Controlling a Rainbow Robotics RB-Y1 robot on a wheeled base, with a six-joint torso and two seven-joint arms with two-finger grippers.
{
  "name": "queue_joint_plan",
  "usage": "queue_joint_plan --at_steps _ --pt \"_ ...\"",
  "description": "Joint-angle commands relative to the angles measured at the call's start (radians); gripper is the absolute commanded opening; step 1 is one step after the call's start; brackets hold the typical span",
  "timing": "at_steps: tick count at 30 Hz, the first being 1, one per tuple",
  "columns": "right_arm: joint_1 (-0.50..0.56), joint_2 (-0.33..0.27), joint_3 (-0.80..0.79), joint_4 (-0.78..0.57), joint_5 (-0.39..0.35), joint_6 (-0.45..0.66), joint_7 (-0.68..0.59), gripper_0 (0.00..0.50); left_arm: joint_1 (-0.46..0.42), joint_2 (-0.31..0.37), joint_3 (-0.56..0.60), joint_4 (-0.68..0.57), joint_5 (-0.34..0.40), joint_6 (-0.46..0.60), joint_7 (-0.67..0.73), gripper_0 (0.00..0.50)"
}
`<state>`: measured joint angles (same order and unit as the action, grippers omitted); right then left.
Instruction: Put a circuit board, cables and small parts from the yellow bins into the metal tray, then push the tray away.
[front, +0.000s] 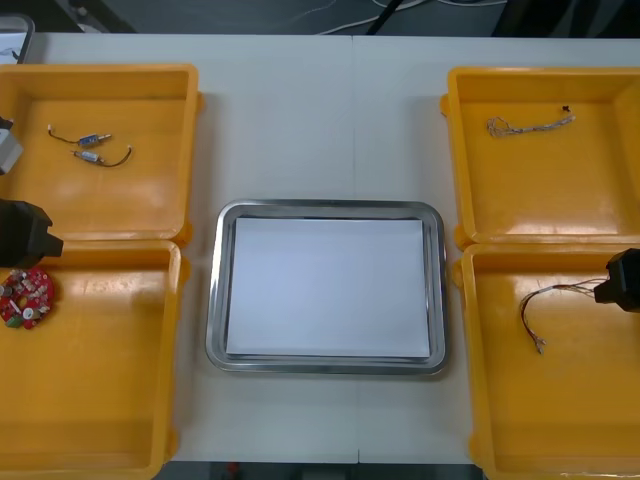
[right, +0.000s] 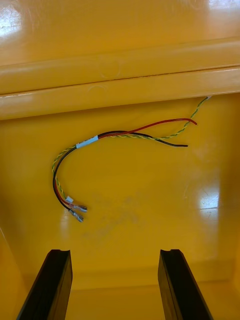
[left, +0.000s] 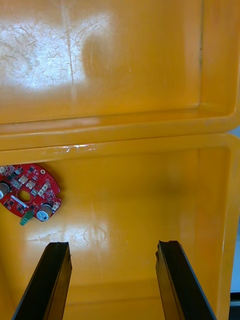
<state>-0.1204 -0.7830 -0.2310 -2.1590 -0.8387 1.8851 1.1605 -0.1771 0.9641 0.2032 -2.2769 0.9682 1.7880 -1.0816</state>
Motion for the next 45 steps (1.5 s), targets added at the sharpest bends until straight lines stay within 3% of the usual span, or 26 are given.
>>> queue_joint_plan --at_steps 1,45 --pt "0.015 0.008 -0.030 -0.033 0.007 -0.008 0.054 0.500 0.016 0.044 0.028 -0.012 0.006 0.007 -0.066 0.500" --pt "0.015 0.008 -0.030 -0.033 0.007 -0.008 0.054 0.500 0.016 0.044 0.028 -0.012 0.006 0.007 -0.066 0.500"
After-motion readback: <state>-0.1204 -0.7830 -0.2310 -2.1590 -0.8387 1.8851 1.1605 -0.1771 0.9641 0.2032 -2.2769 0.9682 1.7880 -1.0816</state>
